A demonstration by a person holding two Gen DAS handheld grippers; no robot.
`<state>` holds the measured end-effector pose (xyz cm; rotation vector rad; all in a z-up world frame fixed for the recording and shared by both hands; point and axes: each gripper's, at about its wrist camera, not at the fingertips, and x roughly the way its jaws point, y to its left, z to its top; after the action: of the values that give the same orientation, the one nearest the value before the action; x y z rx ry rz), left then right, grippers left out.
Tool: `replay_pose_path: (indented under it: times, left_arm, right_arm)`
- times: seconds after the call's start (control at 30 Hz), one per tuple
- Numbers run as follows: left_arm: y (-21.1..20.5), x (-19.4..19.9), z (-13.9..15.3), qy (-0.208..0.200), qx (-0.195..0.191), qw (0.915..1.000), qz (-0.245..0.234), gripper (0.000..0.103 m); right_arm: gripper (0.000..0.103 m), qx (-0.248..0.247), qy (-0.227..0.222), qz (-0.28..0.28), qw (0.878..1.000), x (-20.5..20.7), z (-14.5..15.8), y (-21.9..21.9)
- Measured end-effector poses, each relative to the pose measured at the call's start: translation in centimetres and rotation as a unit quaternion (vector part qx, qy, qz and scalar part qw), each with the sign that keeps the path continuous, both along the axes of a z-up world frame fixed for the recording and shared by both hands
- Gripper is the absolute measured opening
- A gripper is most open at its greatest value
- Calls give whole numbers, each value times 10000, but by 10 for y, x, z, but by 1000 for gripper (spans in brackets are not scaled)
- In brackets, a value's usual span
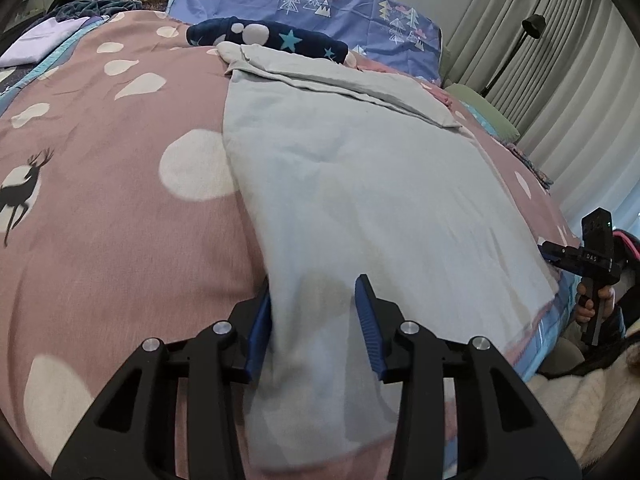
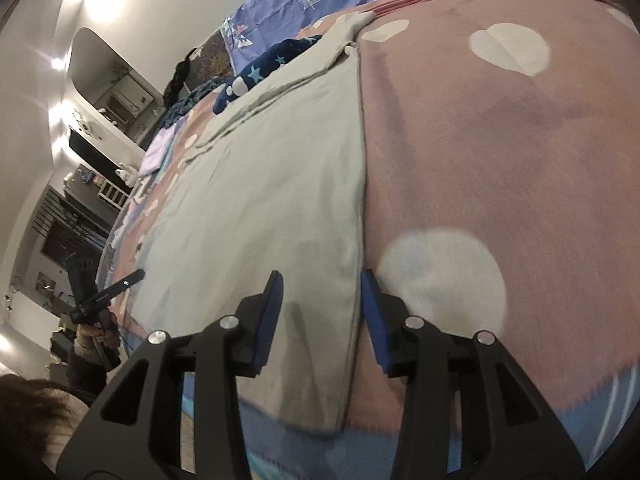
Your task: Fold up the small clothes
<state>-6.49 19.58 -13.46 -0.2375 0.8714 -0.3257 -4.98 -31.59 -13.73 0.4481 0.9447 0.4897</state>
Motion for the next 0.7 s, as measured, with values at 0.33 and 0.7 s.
replay_pose_path:
  times: [0.33,0.7]
  left_arm:
    - [0,-3,-2,-132,-110,9995,-283,39]
    - [-31,9,31,-667,706,9951,-205,3]
  right_arm:
    - [32,632,195,300,9974,7,-7,-5]
    - [3,935,-83,183,9954,12,23,17]
